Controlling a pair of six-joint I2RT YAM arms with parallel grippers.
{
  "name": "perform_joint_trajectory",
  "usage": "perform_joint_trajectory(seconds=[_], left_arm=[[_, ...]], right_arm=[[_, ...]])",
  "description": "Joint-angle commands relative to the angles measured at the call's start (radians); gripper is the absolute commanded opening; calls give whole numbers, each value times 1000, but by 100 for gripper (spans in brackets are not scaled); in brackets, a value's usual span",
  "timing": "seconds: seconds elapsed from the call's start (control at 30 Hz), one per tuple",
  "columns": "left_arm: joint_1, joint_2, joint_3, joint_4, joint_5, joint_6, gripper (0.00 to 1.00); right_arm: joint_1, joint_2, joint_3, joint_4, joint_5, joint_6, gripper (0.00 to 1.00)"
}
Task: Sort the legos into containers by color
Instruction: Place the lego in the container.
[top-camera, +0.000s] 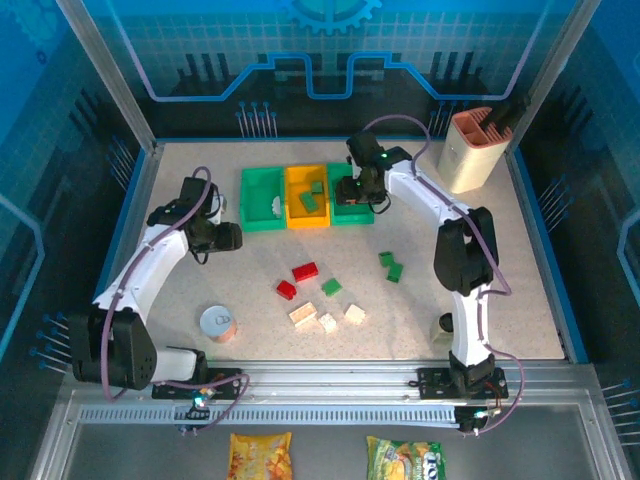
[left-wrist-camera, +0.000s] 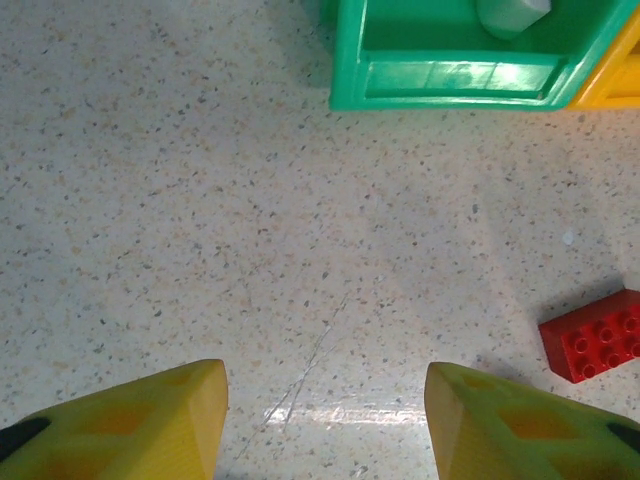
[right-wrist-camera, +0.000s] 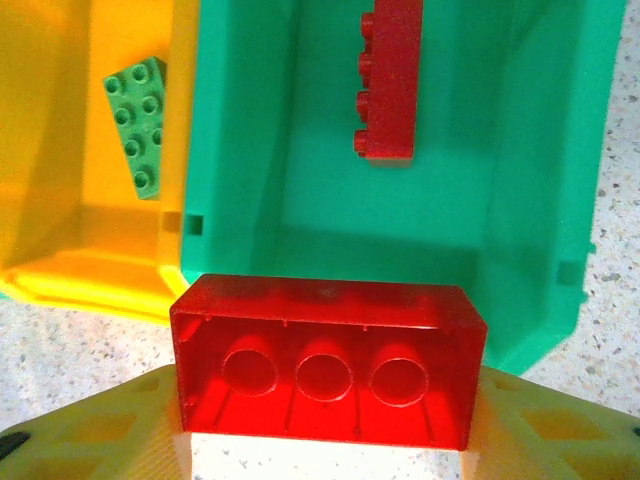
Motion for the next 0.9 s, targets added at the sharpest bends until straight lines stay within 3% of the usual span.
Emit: perform_joint_trajectory(seconds=[0.0, 0.4, 0.87], left_arm=[[10, -39, -26, 51, 64, 8, 56], [8, -70, -38, 83, 77, 21, 55], [-7, -37, -25, 75, 120, 15, 57]], right_arm=[[10, 59, 49, -50, -2, 17, 61], [-2, 163, 114, -56, 1, 26, 64], [0, 82, 72, -58, 12, 30, 72]])
